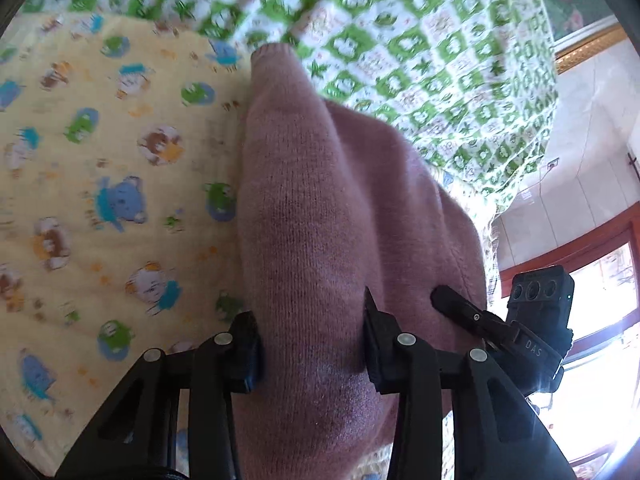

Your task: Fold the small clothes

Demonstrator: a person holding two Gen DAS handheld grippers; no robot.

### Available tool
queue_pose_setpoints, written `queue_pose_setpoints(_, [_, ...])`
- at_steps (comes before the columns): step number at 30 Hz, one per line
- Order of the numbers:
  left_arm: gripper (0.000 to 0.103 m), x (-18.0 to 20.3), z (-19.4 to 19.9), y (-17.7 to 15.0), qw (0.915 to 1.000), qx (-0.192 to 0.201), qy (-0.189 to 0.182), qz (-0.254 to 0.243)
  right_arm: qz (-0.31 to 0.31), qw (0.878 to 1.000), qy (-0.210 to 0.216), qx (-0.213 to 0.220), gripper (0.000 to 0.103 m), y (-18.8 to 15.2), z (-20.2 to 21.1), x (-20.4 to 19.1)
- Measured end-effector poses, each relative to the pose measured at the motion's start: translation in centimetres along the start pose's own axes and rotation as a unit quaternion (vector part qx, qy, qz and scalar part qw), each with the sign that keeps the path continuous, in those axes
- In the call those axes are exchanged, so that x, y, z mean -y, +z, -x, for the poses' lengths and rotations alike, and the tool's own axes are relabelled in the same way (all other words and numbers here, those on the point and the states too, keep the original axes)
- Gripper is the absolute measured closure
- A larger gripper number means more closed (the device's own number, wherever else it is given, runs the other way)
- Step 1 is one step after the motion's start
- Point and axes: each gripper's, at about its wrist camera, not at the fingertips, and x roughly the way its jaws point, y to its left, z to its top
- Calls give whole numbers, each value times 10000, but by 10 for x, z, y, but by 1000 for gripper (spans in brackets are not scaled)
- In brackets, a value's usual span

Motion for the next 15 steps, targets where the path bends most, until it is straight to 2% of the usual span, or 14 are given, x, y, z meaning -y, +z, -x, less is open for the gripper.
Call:
queue_pose_setpoints(4, [63,-17,49,-15,9997,213,137,53,78,9996,252,-71,70,-19,-8,-30])
queue_pose_setpoints(6, [63,-39,80,-24,9992,297,211,148,106,9990,409,-155,70,-30,-14,-43])
queue_pose_setpoints(11, [63,-83,141,-54,9966,546,440,432,258,9955,752,-513,70,-61,-51,-83])
queue_pose_setpoints(15, [63,-126,172,-77,9941,647,535,691,340,9914,953,-827,70,-87,-86,-110])
